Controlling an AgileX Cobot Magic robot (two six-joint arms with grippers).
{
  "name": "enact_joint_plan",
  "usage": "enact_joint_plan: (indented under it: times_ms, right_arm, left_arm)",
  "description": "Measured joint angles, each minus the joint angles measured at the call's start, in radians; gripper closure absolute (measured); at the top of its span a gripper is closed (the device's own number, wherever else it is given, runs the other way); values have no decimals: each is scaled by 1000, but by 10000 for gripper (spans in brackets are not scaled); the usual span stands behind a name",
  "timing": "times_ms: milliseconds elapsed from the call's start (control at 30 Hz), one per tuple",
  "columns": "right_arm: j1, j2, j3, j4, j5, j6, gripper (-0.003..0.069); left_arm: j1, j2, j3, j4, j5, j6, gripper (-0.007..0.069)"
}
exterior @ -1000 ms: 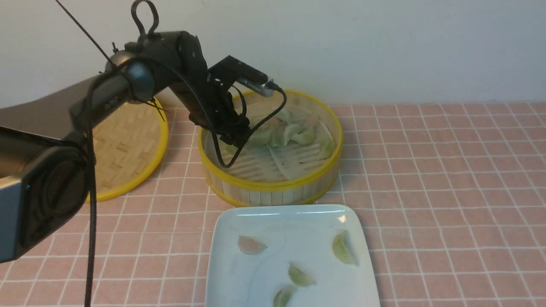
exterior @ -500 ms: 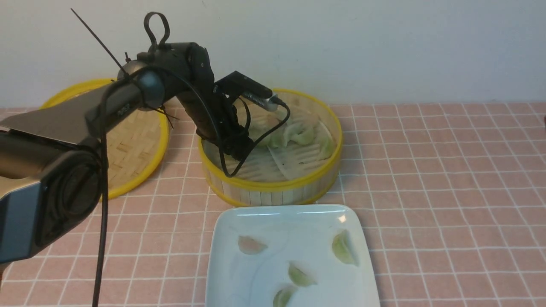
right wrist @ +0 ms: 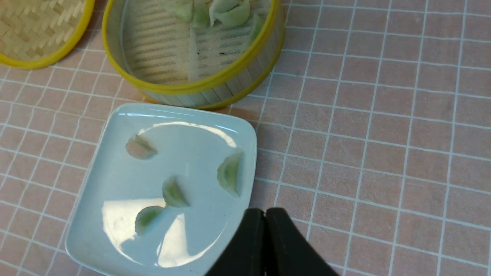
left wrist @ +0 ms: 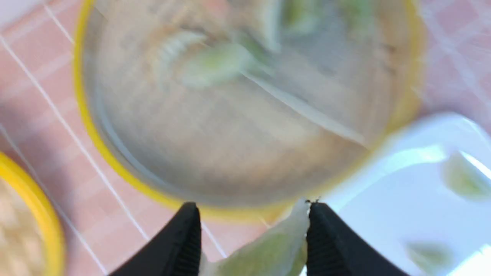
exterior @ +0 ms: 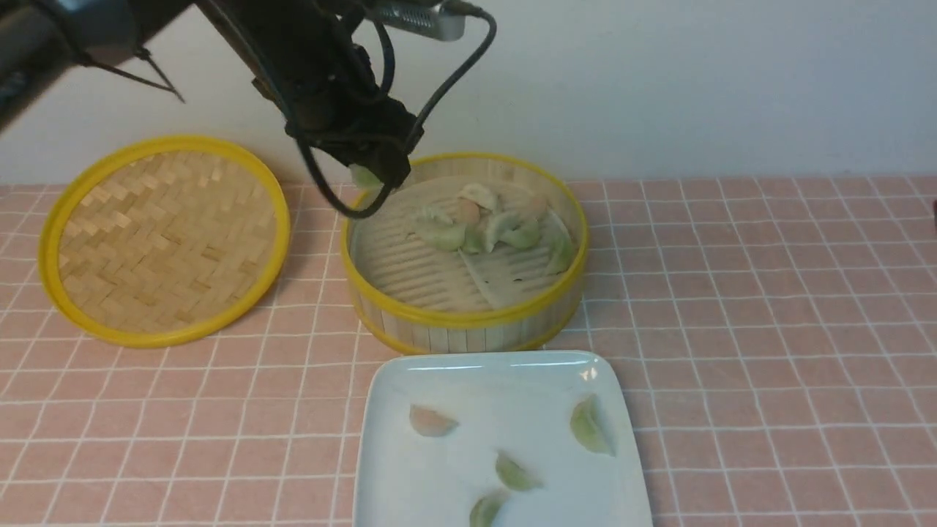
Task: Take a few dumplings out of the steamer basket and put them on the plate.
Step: Use the left arm to put the dumpling into the plate
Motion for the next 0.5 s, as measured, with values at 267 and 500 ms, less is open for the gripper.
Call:
enact_joint_plan:
  times_ms: [267,500]
  right_arm:
    - [0,0,0,34,0,0,673]
    - [0,0,0,37,0,-1,673]
  left_arm:
    - [-176,-202,495,-33,-16,-5,309]
    - [-279,-152,641,-24,-243,-5,295]
